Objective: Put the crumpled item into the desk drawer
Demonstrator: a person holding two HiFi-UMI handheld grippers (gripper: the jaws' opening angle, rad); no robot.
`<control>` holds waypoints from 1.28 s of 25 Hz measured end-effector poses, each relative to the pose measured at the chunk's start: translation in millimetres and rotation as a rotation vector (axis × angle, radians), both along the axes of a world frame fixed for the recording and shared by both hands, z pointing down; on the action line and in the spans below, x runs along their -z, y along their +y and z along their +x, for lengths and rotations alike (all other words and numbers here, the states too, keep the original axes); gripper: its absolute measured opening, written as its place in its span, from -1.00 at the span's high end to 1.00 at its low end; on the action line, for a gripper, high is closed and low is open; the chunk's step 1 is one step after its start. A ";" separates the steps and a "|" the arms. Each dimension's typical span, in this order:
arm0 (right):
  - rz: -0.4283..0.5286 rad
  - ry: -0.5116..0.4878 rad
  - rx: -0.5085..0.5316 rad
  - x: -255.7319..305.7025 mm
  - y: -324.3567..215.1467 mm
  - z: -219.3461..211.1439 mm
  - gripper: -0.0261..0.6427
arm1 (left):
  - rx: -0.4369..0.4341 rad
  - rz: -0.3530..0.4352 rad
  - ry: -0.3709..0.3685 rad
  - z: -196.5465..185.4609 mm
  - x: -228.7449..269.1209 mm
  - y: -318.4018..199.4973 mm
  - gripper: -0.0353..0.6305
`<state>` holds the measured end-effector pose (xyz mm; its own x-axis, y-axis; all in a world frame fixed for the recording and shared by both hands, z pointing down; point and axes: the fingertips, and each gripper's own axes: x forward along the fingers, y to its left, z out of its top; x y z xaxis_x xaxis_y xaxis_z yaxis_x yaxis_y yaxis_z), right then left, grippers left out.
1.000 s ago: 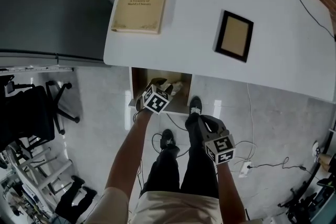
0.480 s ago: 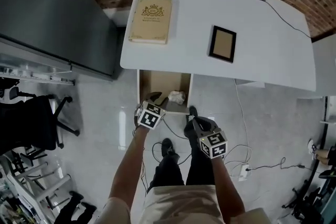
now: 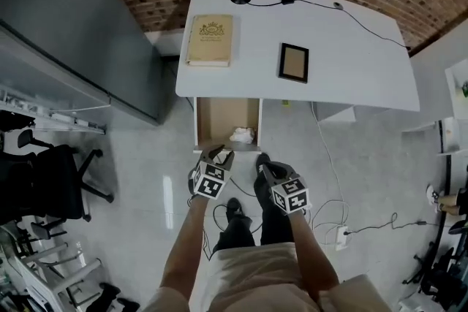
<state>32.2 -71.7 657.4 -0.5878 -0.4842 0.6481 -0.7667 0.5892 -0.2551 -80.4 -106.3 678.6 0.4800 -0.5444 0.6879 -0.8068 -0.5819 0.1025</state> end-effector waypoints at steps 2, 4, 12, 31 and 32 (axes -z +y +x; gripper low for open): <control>0.010 -0.005 -0.016 10.4 10.6 0.4 0.85 | 0.018 0.010 0.023 2.4 15.8 13.2 0.48; 0.019 -0.013 -0.032 21.2 20.1 -0.2 0.85 | 0.041 0.018 0.047 3.3 31.0 25.1 0.48; 0.032 -0.084 -0.131 64.0 49.0 2.6 0.85 | 0.060 0.044 0.064 2.2 71.6 64.1 0.48; 0.102 -0.123 -0.128 105.5 79.6 -17.2 0.85 | 0.151 0.079 0.137 -9.3 132.1 104.9 0.48; 0.102 -0.126 -0.132 104.9 80.4 -19.2 0.85 | 0.152 0.084 0.137 -12.1 133.1 106.8 0.48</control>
